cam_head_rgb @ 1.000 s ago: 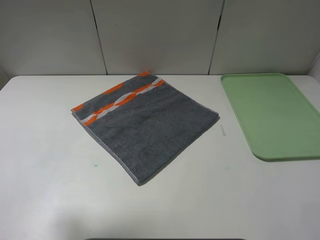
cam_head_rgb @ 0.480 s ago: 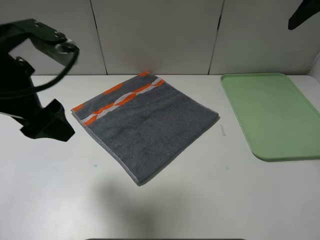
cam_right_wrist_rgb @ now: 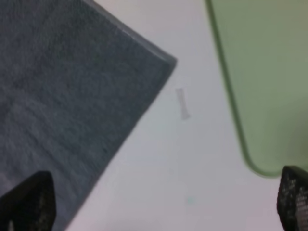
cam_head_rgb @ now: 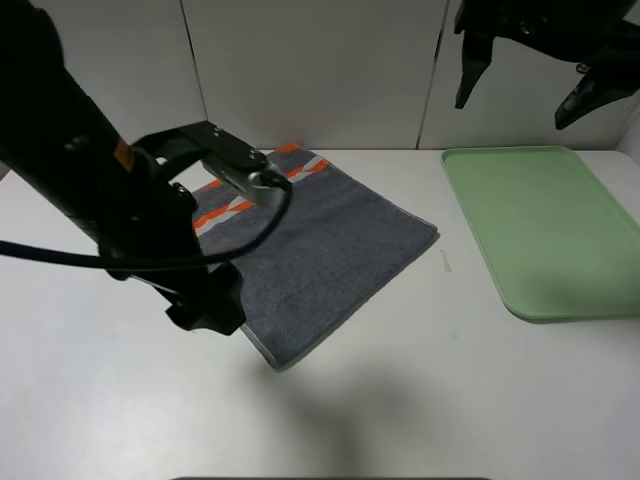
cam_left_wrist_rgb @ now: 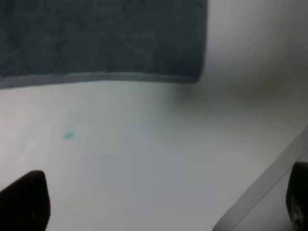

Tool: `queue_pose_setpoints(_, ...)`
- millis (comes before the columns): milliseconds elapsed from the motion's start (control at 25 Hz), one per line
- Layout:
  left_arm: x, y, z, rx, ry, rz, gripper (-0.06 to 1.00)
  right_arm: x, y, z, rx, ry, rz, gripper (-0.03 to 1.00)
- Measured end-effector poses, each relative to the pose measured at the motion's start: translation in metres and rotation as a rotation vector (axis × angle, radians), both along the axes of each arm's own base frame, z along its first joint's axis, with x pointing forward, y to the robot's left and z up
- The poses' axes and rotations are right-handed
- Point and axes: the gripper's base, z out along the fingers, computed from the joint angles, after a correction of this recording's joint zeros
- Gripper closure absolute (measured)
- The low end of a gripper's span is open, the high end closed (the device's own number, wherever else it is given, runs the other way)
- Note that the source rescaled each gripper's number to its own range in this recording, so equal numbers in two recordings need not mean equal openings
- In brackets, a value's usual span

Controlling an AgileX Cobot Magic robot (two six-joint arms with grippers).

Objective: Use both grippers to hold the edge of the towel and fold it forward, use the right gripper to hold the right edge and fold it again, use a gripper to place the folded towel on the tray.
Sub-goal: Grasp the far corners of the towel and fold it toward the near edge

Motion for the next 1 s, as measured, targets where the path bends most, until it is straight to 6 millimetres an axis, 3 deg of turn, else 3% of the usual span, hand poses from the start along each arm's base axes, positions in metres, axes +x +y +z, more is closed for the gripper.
queue_pose_setpoints(200,0.005,-0.013,-0.022,0.017,0.014,-0.017,-0.03,0.027,0.013,-0.023,0.014,0.045,-0.084,-0.03)
queue_pose_setpoints(400,0.011,-0.018,-0.035,0.026,0.020,-0.013,-0.03,0.051,0.024,-0.060,0.048,0.098,-0.199,-0.03)
queue_pose_setpoints(800,0.015,-0.026,-0.071,0.064,0.112,0.020,-0.03,0.069,0.030,-0.099,0.058,0.135,-0.269,-0.03)
queue_pose_setpoints(1000,0.018,-0.029,-0.079,0.061,0.114,0.029,-0.03,0.076,0.027,-0.117,0.023,0.160,-0.297,-0.03)
